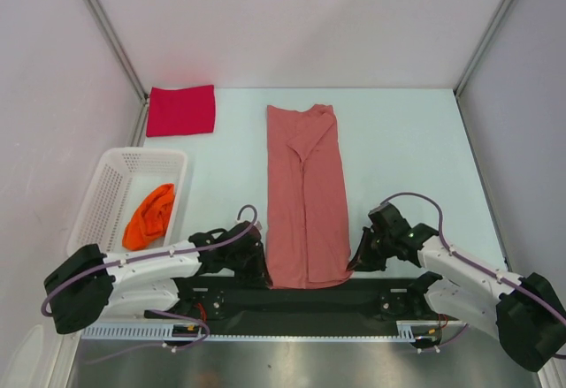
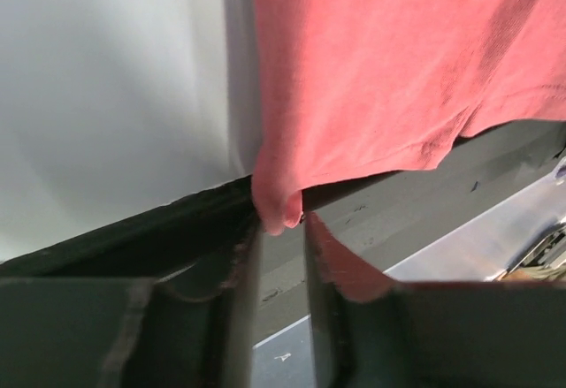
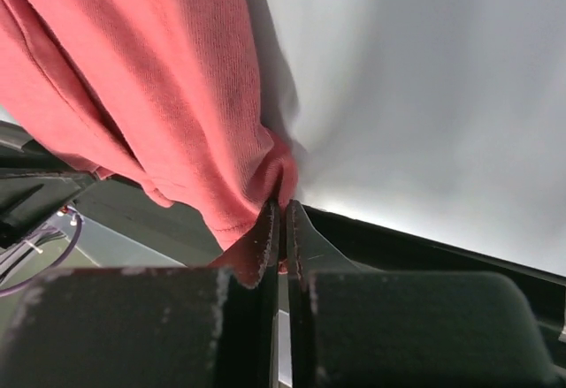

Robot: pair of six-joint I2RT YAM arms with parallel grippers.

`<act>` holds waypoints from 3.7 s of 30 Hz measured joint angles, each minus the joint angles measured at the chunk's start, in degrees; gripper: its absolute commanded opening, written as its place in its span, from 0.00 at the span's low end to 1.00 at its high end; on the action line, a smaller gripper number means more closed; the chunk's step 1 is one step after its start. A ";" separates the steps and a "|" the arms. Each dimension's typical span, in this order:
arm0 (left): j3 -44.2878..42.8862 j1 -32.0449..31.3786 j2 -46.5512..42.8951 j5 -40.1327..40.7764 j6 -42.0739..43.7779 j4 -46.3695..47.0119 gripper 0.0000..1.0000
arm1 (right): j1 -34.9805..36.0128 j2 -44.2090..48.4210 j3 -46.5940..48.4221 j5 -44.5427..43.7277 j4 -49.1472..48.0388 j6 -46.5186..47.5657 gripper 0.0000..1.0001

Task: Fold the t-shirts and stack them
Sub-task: Fold the tshirt

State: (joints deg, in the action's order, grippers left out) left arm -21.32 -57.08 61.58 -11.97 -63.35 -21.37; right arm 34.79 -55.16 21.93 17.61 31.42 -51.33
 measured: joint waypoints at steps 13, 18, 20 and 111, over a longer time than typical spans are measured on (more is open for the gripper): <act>-9.60 -2.60 -14.86 8.26 1.01 -15.78 0.70 | -6.97 -3.06 10.82 -2.82 6.32 8.44 0.59; -20.55 1.25 -13.38 15.04 5.79 -17.86 0.77 | -16.09 -15.17 22.36 -2.73 -0.28 16.87 0.59; -22.43 7.74 -9.92 14.67 9.55 -14.95 0.76 | -18.97 -22.86 27.19 -2.29 -3.78 19.69 0.57; -21.14 35.10 11.52 -6.43 27.89 0.76 0.57 | -30.03 -23.93 28.76 14.60 -1.62 20.33 0.62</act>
State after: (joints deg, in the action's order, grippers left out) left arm -42.46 -21.98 73.10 -18.39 -35.46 -20.60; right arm 4.75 -79.09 50.70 32.21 29.80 -31.00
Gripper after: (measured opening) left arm 0.594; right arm 0.640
